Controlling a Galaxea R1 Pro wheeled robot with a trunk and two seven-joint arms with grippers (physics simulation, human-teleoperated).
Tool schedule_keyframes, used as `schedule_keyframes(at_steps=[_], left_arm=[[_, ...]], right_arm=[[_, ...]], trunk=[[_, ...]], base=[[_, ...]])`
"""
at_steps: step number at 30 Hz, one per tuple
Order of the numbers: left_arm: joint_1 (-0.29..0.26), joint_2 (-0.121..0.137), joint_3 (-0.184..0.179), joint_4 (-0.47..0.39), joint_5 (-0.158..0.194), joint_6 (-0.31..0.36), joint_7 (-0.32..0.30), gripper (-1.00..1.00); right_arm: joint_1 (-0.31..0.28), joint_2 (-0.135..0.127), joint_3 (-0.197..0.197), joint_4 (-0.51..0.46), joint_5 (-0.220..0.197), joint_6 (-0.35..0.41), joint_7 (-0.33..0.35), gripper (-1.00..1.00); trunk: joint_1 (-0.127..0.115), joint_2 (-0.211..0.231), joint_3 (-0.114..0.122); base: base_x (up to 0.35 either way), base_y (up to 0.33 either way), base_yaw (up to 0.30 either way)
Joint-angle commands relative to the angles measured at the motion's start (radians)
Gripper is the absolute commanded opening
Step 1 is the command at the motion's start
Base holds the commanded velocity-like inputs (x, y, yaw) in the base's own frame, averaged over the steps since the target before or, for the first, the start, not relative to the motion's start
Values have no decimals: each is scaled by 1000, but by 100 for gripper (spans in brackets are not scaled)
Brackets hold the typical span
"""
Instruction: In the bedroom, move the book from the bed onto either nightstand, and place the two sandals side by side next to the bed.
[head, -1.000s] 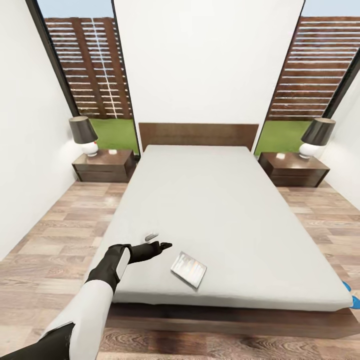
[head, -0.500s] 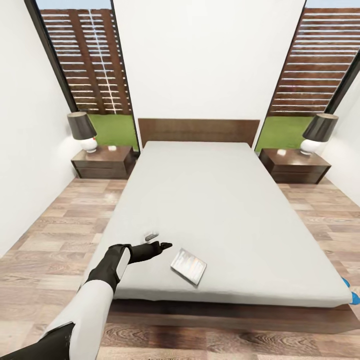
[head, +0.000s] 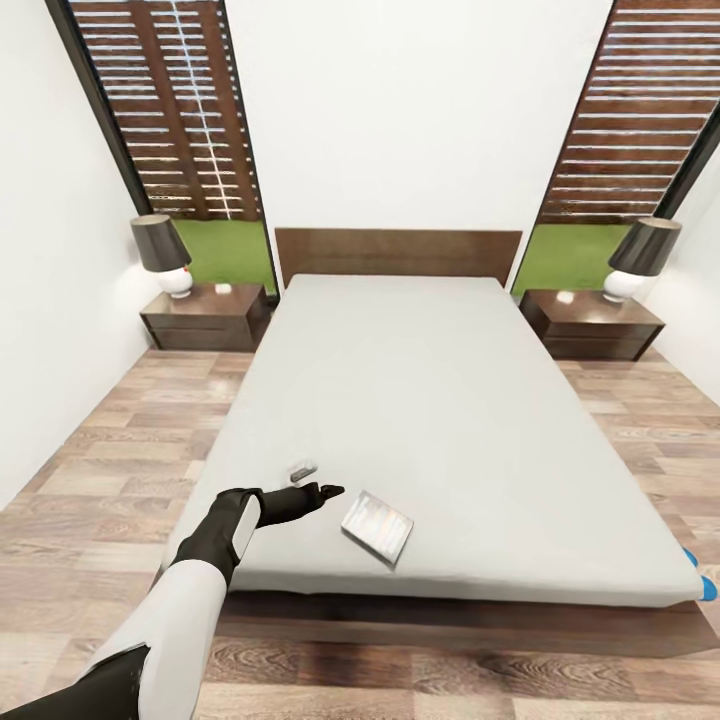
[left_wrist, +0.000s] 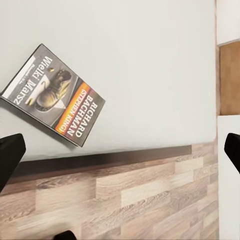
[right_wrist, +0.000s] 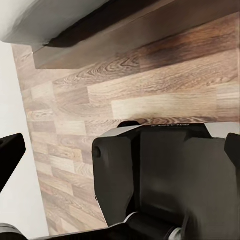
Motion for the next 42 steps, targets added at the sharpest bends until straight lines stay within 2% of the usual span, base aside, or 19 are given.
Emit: schedule_keyframes(at_steps=[1, 42], left_arm=[[-1, -2, 8, -1, -10, 6, -8, 100], [-1, -1, 8, -1, -10, 6, -8, 100]], right_arm=[[-1, -1, -6, 1, 6, -4, 3, 100], [-1, 0, -6, 1, 6, -4, 4, 100]], trunk=[[1, -2, -3], [1, -2, -68]], base=[[0, 0, 0], [0, 0, 0]])
